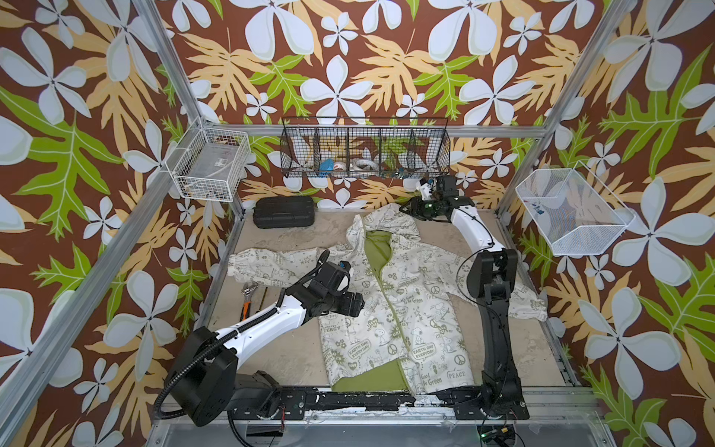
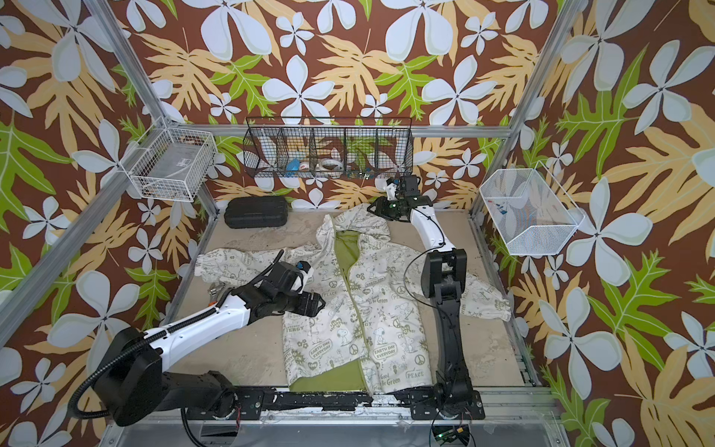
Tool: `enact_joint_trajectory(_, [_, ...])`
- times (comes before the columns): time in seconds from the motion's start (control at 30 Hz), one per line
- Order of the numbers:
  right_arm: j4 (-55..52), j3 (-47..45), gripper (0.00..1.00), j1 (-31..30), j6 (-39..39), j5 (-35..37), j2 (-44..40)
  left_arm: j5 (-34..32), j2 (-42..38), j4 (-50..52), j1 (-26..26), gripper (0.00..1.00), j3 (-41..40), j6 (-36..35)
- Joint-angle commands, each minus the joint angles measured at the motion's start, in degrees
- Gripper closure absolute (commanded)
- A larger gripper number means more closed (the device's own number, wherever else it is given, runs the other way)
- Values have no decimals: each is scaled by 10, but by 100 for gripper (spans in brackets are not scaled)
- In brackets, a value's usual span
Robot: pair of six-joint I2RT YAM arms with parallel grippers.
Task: Unzip the jacket
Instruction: Smooth out the jacket at the center of the board.
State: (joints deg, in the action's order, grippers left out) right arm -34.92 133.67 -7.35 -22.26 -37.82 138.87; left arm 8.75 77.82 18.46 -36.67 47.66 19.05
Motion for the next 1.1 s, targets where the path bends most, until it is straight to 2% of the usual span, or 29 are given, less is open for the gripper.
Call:
enact_joint_trajectory(0.0, [-25,-47,52,0,46,37,-43,5,13,4,-20,13,9,-13])
enact_joint_trajectory(0.27, [-54,-212,49,-32,44,32,-126,-5,21,0,-65,15,-3,8])
enact_joint_trajectory(0.4, [-26,-242,58,-50,41,14,-114,-11,15,6,-82,15,-12,13])
enact_joint_trajectory(0.6, [-5,-213,71,-67,30,5,-53,-19,-19,13,-103,16,-36,32])
enact_joint_trajectory(0.73, [0,-126,76,-77,12,-23,36,-17,-53,14,-115,16,-64,44])
enact_joint_trajectory(0.8, [11,-84,84,-81,-2,-32,76,-12,-71,15,-121,16,-77,50])
enact_joint_trajectory(0.9, [33,-34,91,-84,-22,-39,118,-8,-93,16,-131,17,-89,60])
enact_joint_trajectory(1.0, [35,1,92,-84,-28,-29,141,-19,-101,20,-152,17,-89,65])
enact_joint_trajectory(1.07, [30,6,89,-81,-27,-24,145,-31,-95,24,-167,17,-81,64])
